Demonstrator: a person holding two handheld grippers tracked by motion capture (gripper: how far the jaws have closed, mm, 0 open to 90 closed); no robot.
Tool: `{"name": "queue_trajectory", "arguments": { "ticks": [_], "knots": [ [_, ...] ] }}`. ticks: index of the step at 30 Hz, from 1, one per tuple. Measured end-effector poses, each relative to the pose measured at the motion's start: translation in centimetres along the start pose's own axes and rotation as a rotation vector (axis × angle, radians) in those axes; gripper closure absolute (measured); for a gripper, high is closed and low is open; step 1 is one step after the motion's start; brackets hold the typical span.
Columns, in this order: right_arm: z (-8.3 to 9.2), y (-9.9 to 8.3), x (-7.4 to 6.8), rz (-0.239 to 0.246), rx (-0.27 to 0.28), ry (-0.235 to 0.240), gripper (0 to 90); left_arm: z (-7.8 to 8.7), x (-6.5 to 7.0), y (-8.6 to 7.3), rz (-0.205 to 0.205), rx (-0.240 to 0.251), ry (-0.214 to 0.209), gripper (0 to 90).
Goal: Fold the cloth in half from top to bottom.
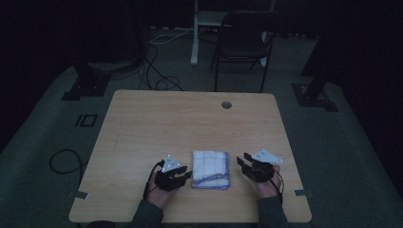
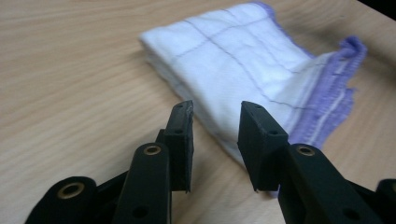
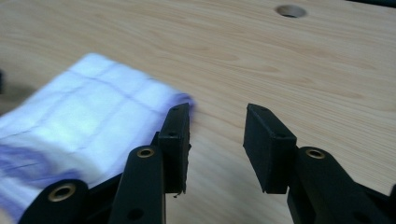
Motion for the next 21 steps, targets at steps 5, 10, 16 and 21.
{"name": "queue_trajectory", "arguments": {
  "ticks": [5,10,16,21],
  "knots": [
    [0.0,-1.0,1.2,-0.067,-0.019,-0.008,61.1,0.3,-0.8,-0.1,0.010,0.006,0.018,64.2],
    [0.1,-1.5,-1.9,-0.107,-0.020,0.107,60.1,0.1,0.0,-0.3,-0.002,-0.001,0.005,63.3],
    [-0.9,-1.6,-6.4,-0.018,-0.040,0.189,57.4,-0.2,1.7,-0.5,-0.046,-0.016,-0.020,62.3],
    [-1.1,-2.8,-6.9,0.038,-0.106,0.154,56.4,-0.6,2.1,-0.9,-0.064,-0.035,-0.017,62.1]
  ]
}}
Point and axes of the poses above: each handheld gripper's, and its own axes: z roughly backward along the jaws, y roughly out of its top, x roughly to its right, the point moved 7 cm from there along -z, roughly forward along the jaws, and after that the axes turned 7 degrees about -x, right-handed, at the moved point
